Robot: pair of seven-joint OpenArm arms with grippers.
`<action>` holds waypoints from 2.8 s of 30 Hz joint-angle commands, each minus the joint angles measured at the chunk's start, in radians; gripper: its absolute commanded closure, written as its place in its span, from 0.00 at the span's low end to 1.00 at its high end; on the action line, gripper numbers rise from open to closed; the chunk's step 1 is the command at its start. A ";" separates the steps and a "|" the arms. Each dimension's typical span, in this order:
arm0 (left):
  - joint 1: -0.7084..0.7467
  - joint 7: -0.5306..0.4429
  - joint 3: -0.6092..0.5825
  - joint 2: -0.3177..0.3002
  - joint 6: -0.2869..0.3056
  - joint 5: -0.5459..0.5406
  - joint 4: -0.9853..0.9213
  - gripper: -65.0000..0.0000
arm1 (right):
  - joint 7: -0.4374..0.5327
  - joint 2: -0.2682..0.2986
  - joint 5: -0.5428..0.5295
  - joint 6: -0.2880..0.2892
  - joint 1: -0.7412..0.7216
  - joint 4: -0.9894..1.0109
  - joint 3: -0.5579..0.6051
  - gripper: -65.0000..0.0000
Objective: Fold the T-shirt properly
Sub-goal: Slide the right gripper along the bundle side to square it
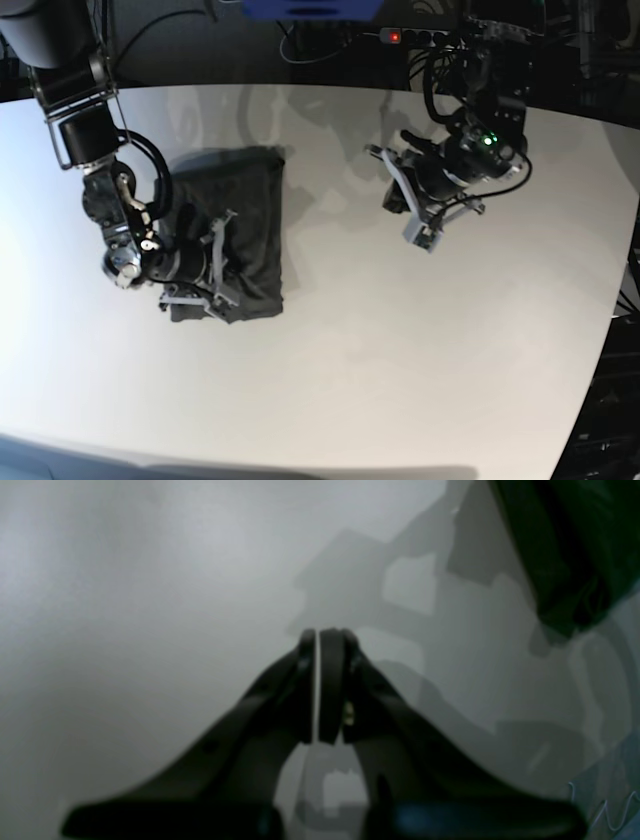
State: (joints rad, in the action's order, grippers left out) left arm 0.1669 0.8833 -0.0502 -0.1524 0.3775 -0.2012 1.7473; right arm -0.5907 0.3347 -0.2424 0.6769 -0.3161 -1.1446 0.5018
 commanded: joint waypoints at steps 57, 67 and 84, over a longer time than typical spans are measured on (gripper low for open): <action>-0.010 -0.069 0.002 -0.002 0.004 -0.007 -0.025 0.97 | -0.148 -0.024 0.163 0.021 0.018 -0.160 0.037 1.00; -0.014 -0.066 0.002 -0.002 0.004 -0.007 -0.025 0.97 | -0.150 -0.018 0.165 0.021 -0.004 -0.162 0.031 1.00; -0.016 -0.068 0.002 -0.003 0.004 -0.010 -0.027 0.97 | -0.282 0.039 0.165 0.021 -0.021 -0.354 0.028 1.00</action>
State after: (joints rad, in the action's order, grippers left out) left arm 0.1638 0.8337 -0.0502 -0.1524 0.3775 -0.1982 1.7077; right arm -0.8803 0.3656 -0.0799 0.6918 -0.3122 -1.4811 0.5377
